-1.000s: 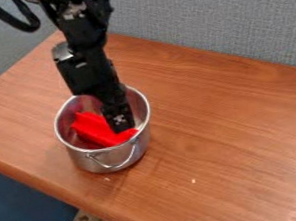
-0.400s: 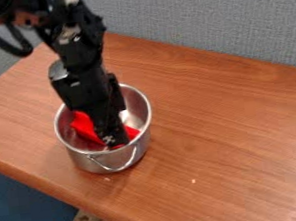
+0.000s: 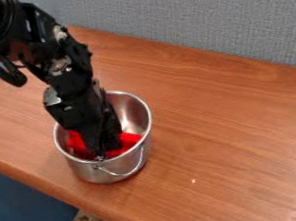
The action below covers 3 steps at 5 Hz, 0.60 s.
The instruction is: Put the red object in the metal pot
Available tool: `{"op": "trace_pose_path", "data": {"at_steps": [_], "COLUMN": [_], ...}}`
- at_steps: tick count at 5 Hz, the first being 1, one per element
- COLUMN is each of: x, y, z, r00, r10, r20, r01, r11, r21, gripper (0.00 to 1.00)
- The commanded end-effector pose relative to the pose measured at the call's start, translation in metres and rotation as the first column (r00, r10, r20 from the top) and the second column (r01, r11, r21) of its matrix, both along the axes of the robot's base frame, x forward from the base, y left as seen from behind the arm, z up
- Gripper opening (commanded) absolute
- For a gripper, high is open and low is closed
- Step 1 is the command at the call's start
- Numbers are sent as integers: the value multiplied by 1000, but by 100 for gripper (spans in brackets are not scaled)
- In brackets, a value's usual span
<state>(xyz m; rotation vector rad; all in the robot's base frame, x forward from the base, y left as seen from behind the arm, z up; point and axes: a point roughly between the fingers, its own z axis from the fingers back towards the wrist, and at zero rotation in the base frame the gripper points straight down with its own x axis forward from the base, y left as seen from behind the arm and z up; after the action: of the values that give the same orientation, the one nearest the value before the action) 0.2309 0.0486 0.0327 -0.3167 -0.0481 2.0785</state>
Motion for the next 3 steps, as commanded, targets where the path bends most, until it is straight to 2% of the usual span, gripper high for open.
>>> {"op": "trace_pose_path", "data": {"at_steps": [1, 2, 3], "x": [-6, 2, 10], "y": [17, 32, 45], "z": [-16, -10, -4], "r00": [997, 989, 974], "r10": [38, 134, 223], "r20": [-67, -55, -43], "r01": [-40, -136, -225], "r11": [999, 990, 973], "r21": [-26, -41, -58], "gripper": [0, 0, 0]}}
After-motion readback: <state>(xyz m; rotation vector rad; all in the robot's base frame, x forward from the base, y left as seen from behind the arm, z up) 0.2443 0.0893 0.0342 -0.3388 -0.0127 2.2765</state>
